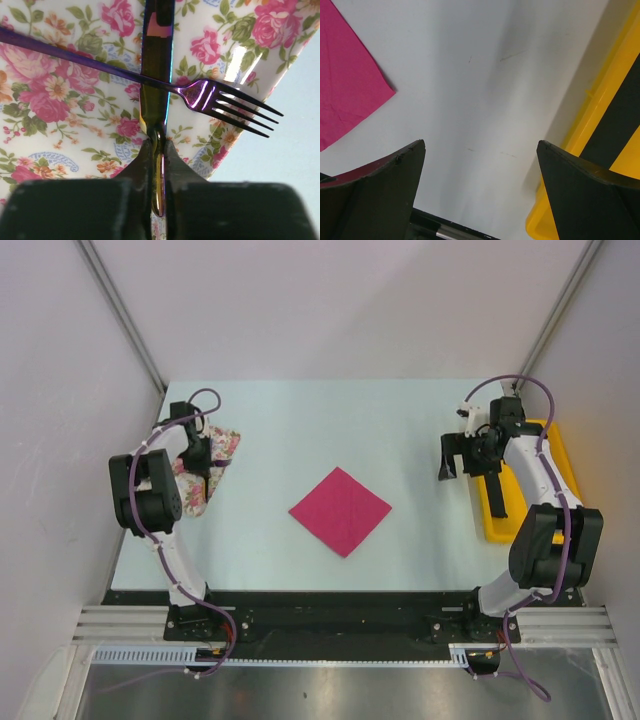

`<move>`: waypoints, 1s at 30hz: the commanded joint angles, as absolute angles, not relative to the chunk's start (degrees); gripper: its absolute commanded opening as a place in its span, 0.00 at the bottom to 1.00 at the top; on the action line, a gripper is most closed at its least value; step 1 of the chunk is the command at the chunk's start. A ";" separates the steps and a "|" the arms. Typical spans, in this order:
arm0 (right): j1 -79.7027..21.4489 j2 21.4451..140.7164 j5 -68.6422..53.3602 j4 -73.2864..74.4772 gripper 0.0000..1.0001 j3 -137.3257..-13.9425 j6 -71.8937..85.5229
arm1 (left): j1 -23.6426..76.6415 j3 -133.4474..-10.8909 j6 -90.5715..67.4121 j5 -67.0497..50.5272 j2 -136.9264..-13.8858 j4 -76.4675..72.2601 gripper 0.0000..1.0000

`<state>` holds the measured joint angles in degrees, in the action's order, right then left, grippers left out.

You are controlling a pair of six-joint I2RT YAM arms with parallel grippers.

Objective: Place the utensils on the paper napkin and roll it up

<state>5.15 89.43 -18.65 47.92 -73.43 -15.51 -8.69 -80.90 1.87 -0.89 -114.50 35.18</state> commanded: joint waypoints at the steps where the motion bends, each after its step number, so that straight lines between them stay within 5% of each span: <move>1: 5.89 89.21 -18.72 48.34 1.00 -75.94 -16.35 | -9.05 -81.30 0.44 -3.17 -117.77 38.23 0.00; 10: 5.89 89.65 -19.51 48.25 1.00 -76.73 -15.56 | -9.05 -84.64 0.44 -4.30 -110.75 45.61 0.00; 30: 5.98 88.68 -19.51 48.60 1.00 -76.03 -15.47 | -11.16 -84.64 0.53 -26.35 -101.96 52.91 0.00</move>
